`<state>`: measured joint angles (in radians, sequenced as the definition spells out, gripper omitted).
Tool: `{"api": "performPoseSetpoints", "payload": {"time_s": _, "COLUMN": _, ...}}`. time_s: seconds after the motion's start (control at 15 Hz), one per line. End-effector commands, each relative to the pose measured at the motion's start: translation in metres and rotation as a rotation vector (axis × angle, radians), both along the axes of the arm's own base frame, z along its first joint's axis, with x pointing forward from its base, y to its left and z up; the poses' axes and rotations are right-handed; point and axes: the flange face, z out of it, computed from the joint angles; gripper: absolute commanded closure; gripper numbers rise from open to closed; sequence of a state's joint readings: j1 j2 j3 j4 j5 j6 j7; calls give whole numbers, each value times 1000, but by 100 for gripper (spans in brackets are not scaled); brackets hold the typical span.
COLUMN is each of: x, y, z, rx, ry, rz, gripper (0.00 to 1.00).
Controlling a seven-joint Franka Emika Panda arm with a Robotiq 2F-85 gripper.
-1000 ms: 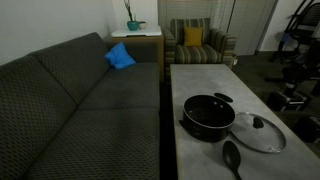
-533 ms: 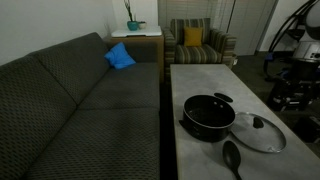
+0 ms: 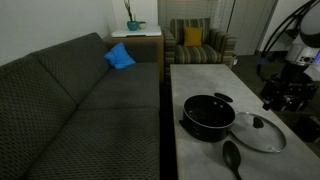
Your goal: Take the lid from the table and place it on the black pot
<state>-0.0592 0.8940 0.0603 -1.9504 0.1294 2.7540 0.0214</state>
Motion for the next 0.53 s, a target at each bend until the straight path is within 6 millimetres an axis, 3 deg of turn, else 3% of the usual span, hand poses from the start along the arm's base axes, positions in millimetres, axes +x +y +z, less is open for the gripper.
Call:
{"api": "performPoseSetpoints", "payload": {"time_s": 0.0, "x": -5, "y": 18, "z": -31, "rx": -10, "ry": -2, "rz": -73, "gripper": 0}}
{"api": "performPoseSetpoints", "payload": {"time_s": 0.27, "x": -3, "y": 21, "z": -73, "rx": -54, "ry": 29, "rz": -135, "gripper": 0}}
{"api": "performPoseSetpoints", "payload": {"time_s": 0.47, "x": 6, "y": 9, "z": -93, "rx": -74, "ry": 31, "rz": -161, "gripper": 0}}
